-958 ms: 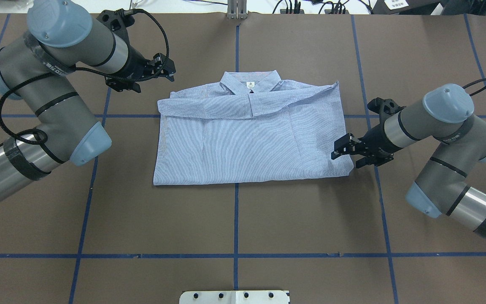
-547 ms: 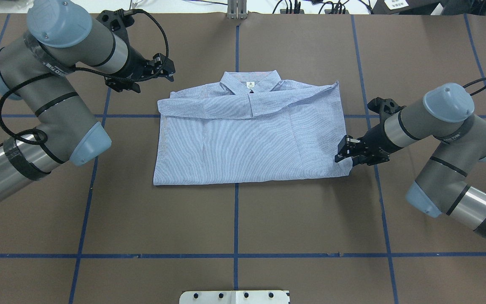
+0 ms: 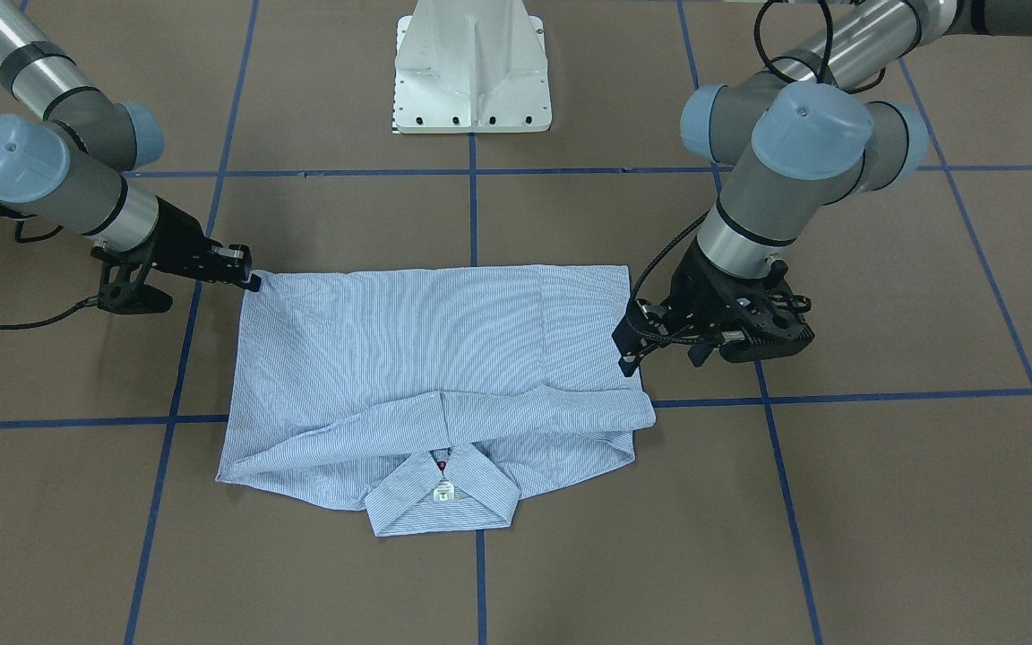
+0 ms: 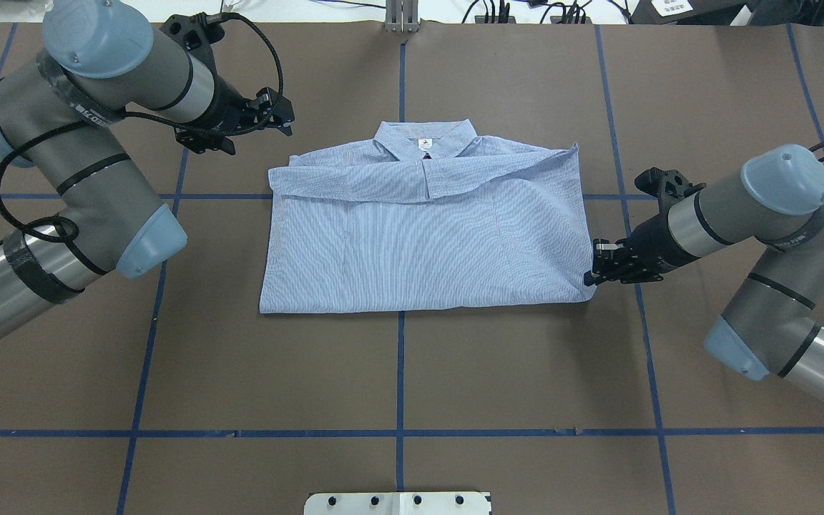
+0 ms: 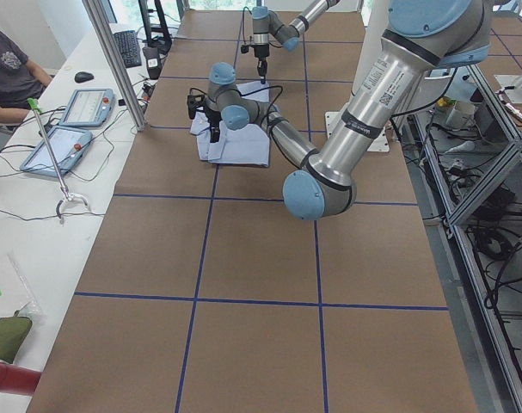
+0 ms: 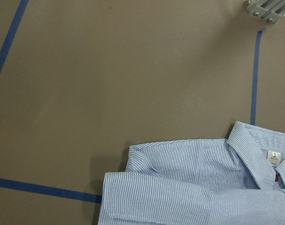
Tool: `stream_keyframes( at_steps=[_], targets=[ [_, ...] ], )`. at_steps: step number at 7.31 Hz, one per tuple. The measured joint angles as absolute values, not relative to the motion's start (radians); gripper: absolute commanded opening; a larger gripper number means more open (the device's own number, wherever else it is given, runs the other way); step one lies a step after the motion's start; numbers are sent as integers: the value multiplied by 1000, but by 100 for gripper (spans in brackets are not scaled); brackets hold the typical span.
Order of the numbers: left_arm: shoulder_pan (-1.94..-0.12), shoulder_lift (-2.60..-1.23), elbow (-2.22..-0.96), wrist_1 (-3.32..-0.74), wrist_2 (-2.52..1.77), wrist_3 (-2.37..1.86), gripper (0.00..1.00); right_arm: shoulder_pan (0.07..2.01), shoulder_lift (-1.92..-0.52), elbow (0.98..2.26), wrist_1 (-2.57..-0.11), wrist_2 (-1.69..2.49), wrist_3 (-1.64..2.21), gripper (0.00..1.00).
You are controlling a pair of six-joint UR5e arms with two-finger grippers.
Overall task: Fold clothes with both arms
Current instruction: 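Drag the folded shirt with the right gripper toward the robot, rotating it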
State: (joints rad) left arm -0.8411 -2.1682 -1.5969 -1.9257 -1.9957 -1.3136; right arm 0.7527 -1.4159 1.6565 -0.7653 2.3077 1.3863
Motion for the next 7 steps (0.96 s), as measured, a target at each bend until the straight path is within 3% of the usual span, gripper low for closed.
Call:
stream_keyframes(
  at_steps=[5, 7],
  targets=[
    [-842, -2166, -1597, -1926, -1996, -1316, 99, 602, -1689, 1985, -764, 2346, 1393, 0],
    [-842, -2165, -1599, -1926, -1996, -1316, 99, 535, -1772, 2058, -763, 2447, 1404, 0]
  ],
)
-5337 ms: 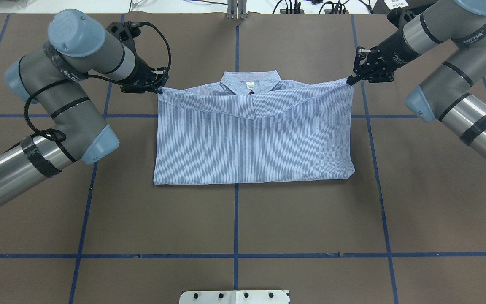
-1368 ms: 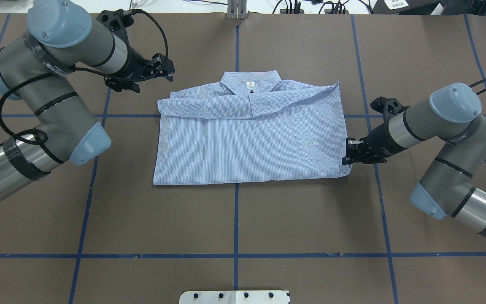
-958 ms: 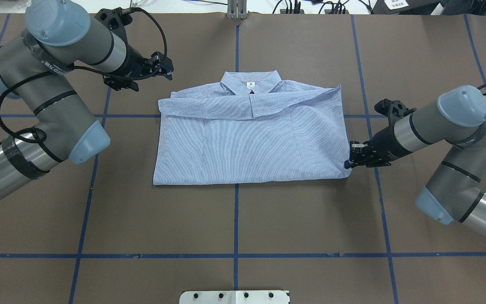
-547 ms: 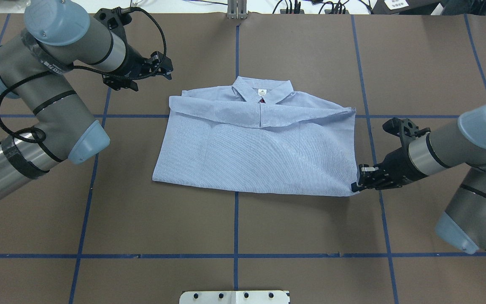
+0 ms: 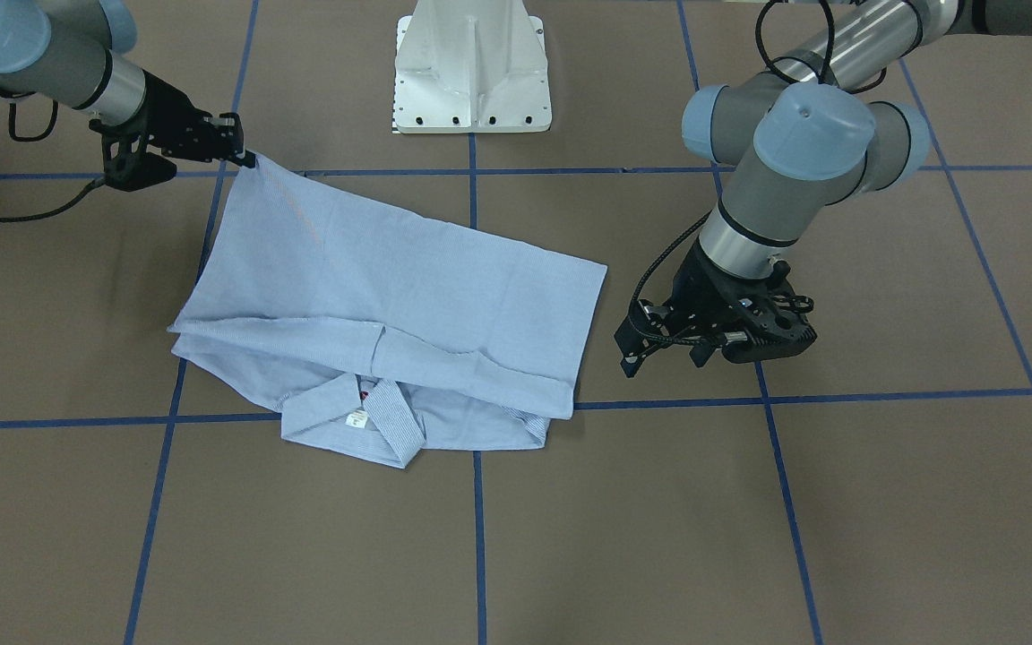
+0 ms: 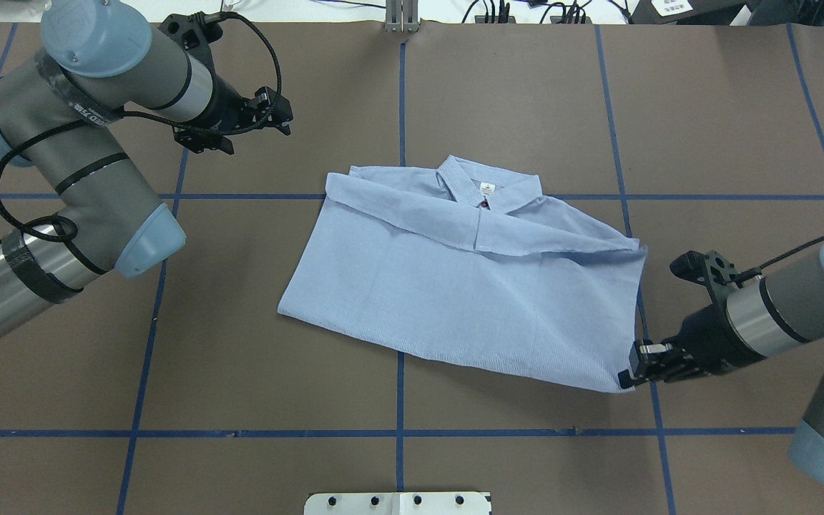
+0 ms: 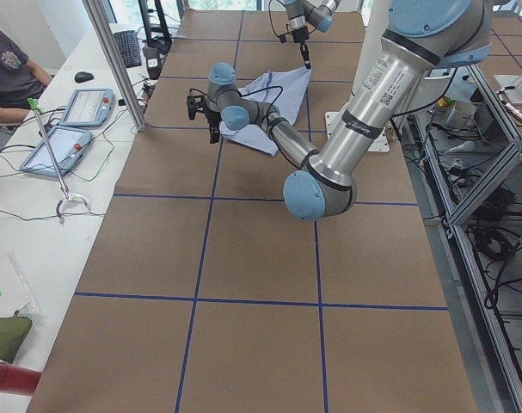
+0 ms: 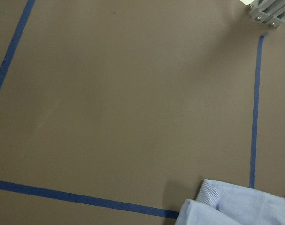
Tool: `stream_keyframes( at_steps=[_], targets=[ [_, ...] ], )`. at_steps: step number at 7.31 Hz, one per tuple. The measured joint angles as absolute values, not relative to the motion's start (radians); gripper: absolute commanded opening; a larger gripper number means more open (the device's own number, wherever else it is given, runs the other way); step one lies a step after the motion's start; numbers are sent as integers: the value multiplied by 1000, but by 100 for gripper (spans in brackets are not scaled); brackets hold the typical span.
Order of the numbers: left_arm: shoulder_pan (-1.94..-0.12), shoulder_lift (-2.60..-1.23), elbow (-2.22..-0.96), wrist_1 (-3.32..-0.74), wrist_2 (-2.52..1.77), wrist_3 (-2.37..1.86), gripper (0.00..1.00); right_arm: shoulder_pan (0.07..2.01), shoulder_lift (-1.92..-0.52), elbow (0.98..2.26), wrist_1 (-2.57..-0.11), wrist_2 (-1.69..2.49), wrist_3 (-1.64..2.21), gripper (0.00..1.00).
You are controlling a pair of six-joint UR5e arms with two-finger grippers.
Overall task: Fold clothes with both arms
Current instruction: 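Drag the folded shirt with the right gripper toward the robot, rotating it, then release the shirt and raise the right gripper while the left gripper moves toward the shirt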
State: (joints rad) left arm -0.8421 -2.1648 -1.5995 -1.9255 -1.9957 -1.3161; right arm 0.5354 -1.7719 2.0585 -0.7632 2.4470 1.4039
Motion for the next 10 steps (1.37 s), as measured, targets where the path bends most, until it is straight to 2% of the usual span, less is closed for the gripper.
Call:
stream_keyframes(
  at_steps=[1, 2, 5, 7, 10],
  targets=[
    [-842, -2164, -1602, -1926, -1996, -1316, 99, 495, -1794, 2068, -764, 2497, 1414, 13],
    [-842, -2163, -1604, -1926, -1996, -1316, 99, 461, -1816, 2073, -764, 2523, 1422, 99],
    [-836, -2148, -1645, -1927, -1998, -1316, 99, 461, -1832, 2073, -763, 2540, 1447, 100],
    [-789, -2103, -1735, -1926, -2004, -1322, 99, 597, -1772, 2058, -762, 2528, 1444, 100],
    [-585, -2076, -1801, -1928, -1983, -1580, 99, 814, -1654, 2034, -762, 2485, 1437, 100]
  ],
)
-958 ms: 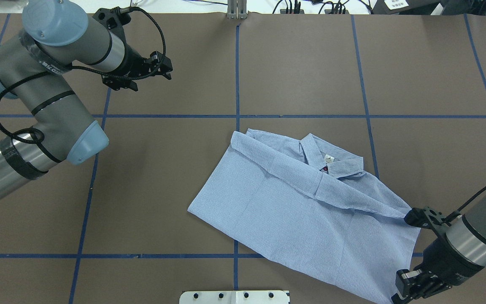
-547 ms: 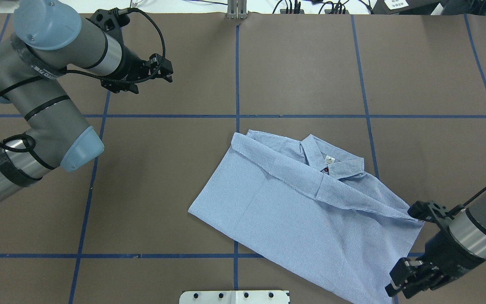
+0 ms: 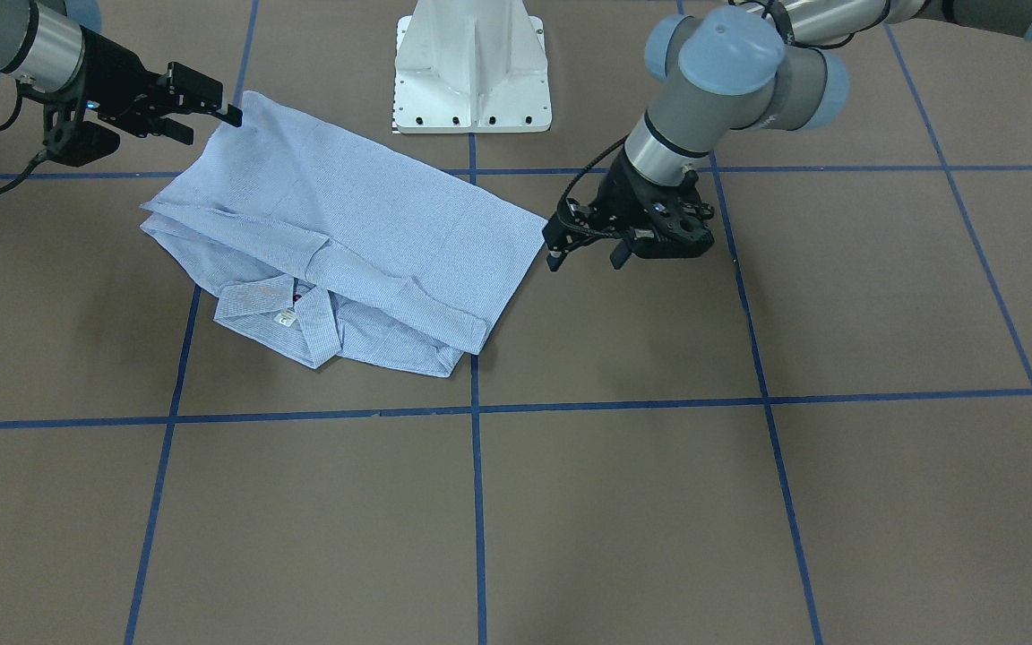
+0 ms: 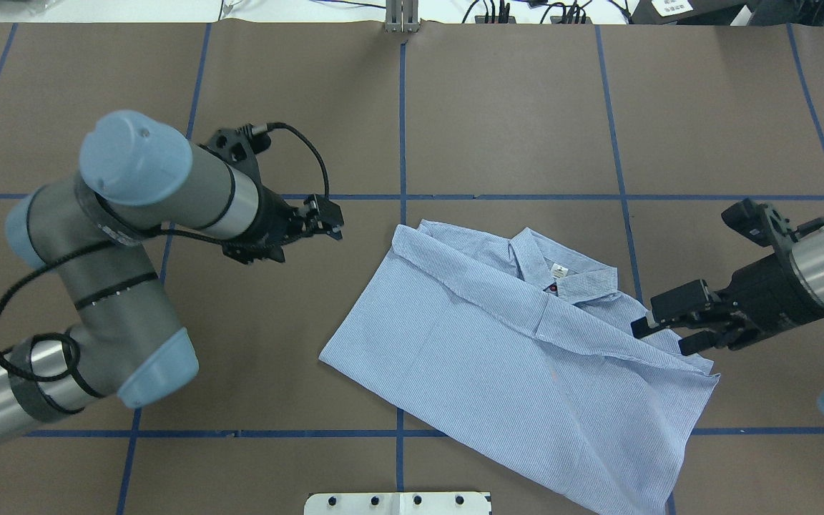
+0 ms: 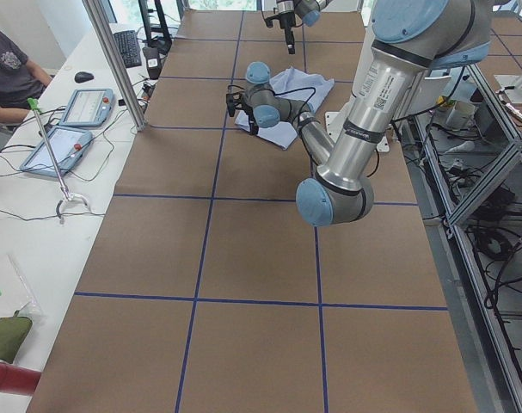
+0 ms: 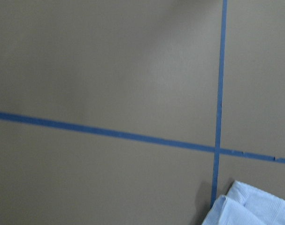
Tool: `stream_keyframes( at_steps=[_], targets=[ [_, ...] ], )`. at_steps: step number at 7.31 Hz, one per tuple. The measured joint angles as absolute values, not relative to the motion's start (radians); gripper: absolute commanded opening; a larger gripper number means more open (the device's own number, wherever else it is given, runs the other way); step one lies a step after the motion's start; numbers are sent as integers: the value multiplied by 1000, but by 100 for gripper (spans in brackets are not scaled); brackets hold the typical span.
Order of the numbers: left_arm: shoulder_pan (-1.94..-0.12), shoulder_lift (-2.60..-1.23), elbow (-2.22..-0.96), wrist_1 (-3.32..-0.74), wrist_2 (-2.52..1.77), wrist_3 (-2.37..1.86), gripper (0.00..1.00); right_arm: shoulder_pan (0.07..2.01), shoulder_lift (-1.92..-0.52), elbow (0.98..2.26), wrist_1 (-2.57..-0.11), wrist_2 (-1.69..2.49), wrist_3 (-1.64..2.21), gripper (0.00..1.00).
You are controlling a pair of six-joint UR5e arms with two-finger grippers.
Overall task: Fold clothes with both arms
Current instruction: 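Release the shirt and raise the right gripper while the left gripper moves toward the shirt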
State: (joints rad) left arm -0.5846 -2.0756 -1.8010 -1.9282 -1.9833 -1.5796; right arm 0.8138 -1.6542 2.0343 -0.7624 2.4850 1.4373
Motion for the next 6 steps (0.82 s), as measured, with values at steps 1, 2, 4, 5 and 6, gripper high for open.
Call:
stream_keyframes(
  at_steps=[1, 2, 4, 5, 6],
  targets=[
    [-507, -2075, -1807, -1928, -1953, -1691, 99, 846, -1639, 2033, -762, 2463, 1436, 100],
    [-445, -2074, -1809, -1924, -1918, -1775, 98, 860, -1631, 2032, -762, 2444, 1436, 100],
    [-392, -2075, -1804, -1870, -1883, -1841, 97, 866, -1613, 2031, -762, 2428, 1437, 100],
    [-383, -2074, -1797, -1852, -1865, -1848, 96, 866, -1610, 2032, -762, 2426, 1437, 100],
    [-376, -2075, -1787, -1843, -1848, -1851, 95, 867, -1608, 2033, -762, 2425, 1437, 100]
  ],
)
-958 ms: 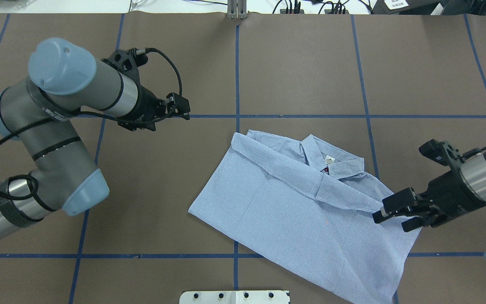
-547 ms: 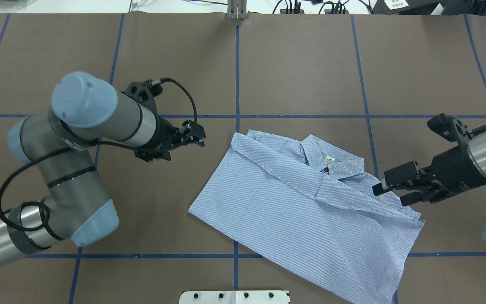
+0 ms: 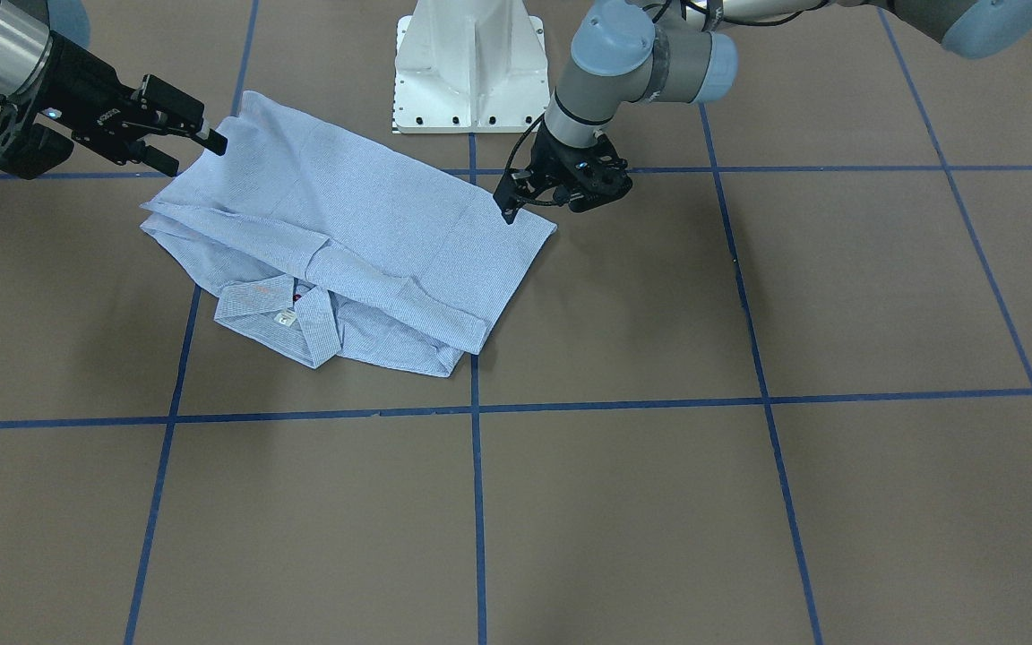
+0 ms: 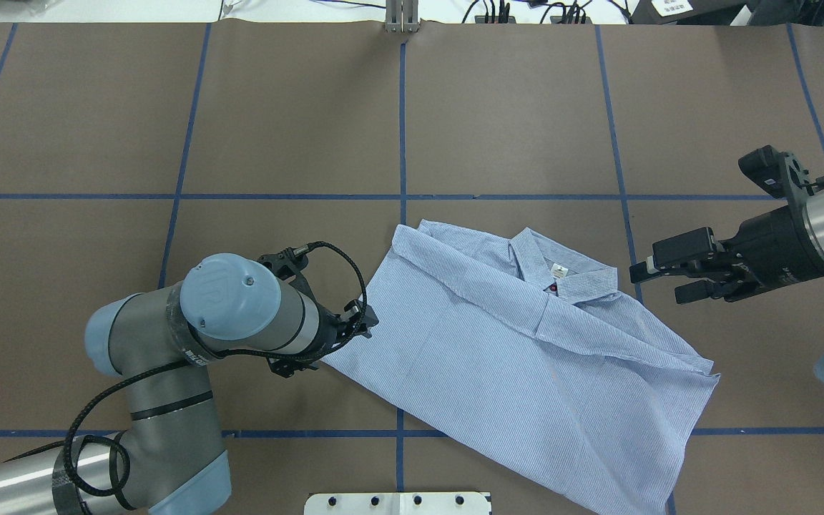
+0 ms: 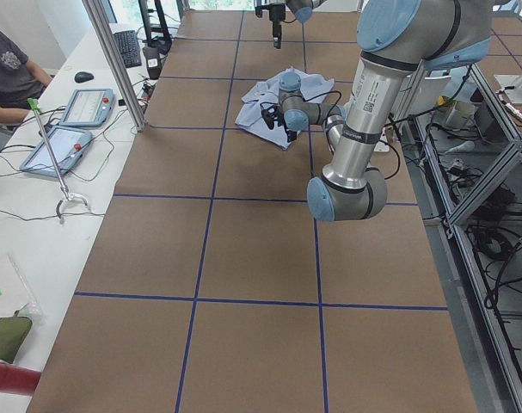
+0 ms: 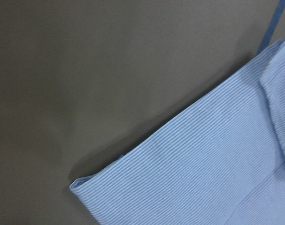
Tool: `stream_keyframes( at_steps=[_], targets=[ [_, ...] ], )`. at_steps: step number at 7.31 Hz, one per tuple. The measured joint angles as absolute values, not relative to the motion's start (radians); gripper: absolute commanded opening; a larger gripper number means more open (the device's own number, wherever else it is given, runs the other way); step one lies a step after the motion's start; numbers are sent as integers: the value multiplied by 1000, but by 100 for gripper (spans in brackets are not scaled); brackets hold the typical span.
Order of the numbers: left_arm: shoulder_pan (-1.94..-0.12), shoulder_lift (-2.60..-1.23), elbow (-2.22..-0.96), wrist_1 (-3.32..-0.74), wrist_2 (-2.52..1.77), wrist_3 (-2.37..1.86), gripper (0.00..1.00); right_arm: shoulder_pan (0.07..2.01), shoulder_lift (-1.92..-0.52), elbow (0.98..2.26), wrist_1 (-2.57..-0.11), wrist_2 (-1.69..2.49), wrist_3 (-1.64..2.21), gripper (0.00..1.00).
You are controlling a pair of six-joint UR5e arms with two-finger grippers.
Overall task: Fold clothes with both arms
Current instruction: 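Release the shirt and raise the right gripper while the left gripper moves toward the shirt, then grasp the shirt's corner nearest the left gripper with the left gripper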
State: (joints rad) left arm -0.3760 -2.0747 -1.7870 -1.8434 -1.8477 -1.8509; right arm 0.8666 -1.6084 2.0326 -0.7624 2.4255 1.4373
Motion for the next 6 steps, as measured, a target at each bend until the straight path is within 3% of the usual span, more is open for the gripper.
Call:
stream_keyframes(
  at_steps=[6],
  targets=[
    [-367, -2081, -1741, -1841, -1833, -1861, 86, 865, -1595, 2022, -764, 2422, 1437, 100]
  ],
)
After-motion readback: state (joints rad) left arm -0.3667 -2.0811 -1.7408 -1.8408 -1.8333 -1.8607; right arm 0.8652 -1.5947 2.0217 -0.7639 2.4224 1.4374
